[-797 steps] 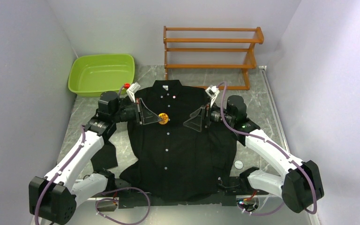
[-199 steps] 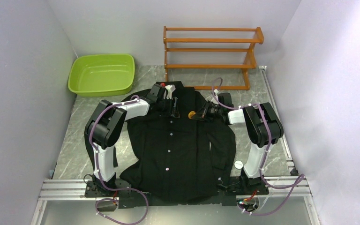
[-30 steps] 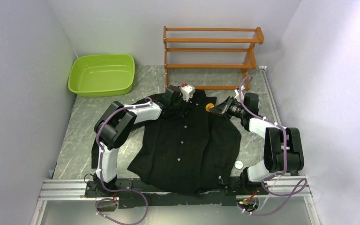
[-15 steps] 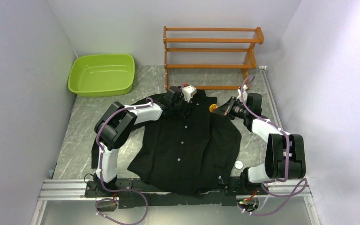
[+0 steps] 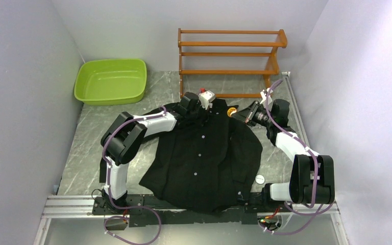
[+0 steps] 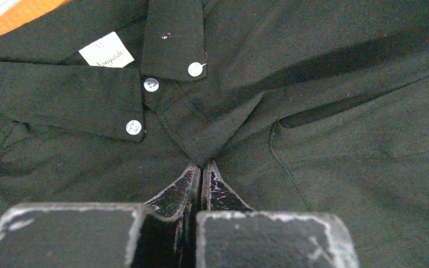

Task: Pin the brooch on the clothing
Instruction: Pin the brooch to the clothes.

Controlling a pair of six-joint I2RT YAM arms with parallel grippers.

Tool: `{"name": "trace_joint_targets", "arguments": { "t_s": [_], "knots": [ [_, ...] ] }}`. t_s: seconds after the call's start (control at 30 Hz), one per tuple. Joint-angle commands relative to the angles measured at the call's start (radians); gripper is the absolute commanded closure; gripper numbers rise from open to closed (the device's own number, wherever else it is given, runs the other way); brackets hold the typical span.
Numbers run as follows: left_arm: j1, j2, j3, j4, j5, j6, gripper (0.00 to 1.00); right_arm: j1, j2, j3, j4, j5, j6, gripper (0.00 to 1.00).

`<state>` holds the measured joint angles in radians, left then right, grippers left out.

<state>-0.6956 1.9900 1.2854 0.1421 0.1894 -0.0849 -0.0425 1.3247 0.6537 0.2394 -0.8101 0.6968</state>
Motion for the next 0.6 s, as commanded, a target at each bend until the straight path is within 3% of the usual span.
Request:
{"name": "trace_joint_targets", "arguments": {
  "t_s": [0.0, 0.07, 0.33, 0.47, 0.5, 0.53, 0.57],
  "knots": [
    [0.018, -0.012, -0.001, -0.096, -0.095, 0.021, 0.97, -0.024, -0.023, -0.003, 0.348, -0.107, 0.17, 1.0],
    [0.018, -0.01, 0.0, -0.115, -0.11, 0.022, 0.97, -0.024, -0.025, 0.004, 0.345, -0.101, 0.186, 1.0],
    [0.018, -0.035, 0.005, -0.14, -0.12, 0.037, 0.97, -0.018, -0.089, 0.09, 0.048, -0.001, -0.021, 1.0],
    [0.018, -0.049, 0.013, -0.185, -0.126, 0.052, 0.97, -0.009, -0.086, 0.118, -0.02, 0.005, -0.083, 1.0],
    [0.018, -0.056, 0.014, -0.191, -0.125, 0.055, 0.86, -0.006, -0.08, 0.122, -0.024, -0.004, -0.085, 1.0],
    [0.018, -0.069, 0.012, -0.196, -0.126, 0.053, 0.62, -0.004, -0.072, 0.125, -0.024, -0.009, -0.083, 1.0],
    [0.015, -0.086, 0.006, -0.195, -0.136, 0.044, 0.47, 0.001, -0.068, 0.125, -0.024, -0.012, -0.083, 1.0]
  ]
}}
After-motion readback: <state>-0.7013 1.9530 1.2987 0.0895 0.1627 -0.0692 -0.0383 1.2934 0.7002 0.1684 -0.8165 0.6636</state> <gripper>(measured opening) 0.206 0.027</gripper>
